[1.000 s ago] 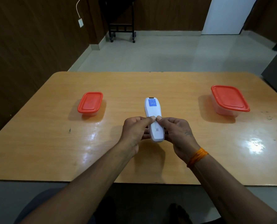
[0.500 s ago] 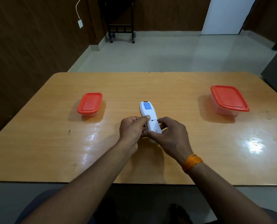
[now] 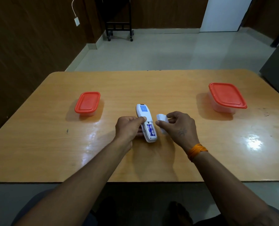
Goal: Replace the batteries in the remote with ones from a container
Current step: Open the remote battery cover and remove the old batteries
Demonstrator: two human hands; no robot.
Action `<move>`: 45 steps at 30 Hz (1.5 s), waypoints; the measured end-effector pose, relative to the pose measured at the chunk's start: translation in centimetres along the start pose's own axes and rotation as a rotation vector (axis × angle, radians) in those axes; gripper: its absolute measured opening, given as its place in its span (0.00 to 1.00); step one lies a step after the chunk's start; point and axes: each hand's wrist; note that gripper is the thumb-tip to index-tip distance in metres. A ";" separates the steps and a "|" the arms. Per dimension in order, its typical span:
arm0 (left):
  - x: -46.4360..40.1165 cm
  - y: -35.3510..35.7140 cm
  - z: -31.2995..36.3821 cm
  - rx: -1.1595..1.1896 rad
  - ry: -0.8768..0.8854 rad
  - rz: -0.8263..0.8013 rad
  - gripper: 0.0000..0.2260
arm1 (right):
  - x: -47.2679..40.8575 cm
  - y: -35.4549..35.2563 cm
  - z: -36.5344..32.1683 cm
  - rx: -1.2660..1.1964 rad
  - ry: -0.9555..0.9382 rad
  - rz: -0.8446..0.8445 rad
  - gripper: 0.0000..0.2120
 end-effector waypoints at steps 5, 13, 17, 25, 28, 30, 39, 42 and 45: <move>-0.5 -0.5 -0.4 -0.094 -0.031 -0.015 0.10 | -0.5 0.2 1.4 0.305 -0.096 0.029 0.24; -1.1 -1.8 -0.6 -0.315 0.050 0.041 0.13 | 0.0 0.8 1.5 0.455 -0.187 0.012 0.22; -0.8 -2.1 -0.4 -0.387 0.084 0.055 0.12 | 0.1 0.6 1.2 0.498 -0.184 -0.023 0.22; 0.3 -2.6 1.1 -0.742 0.454 0.036 0.05 | 1.6 0.4 -0.2 0.480 -0.381 -0.083 0.19; 1.0 -2.5 1.2 -0.855 0.556 -0.067 0.06 | 1.4 0.8 -0.4 0.475 -0.480 -0.185 0.20; 1.4 -2.3 1.0 -0.948 0.611 -0.133 0.07 | 1.5 1.4 -0.3 0.499 -0.502 -0.239 0.21; 1.8 -2.0 0.3 -1.053 0.664 -0.169 0.07 | 0.8 2.7 0.6 0.523 -0.507 -0.282 0.20; 1.7 -1.6 0.4 -1.090 0.639 -0.178 0.07 | 0.9 3.0 0.6 0.529 -0.472 -0.273 0.20; 1.6 -1.2 0.7 -1.105 0.606 -0.167 0.07 | 1.1 3.1 0.6 0.543 -0.443 -0.273 0.20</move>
Point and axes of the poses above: each hand's wrist, its own x-axis away from the middle knuckle, its own y-axis out of the palm, z = x × y, and after that the axes turned 5 degrees about y, right-handed
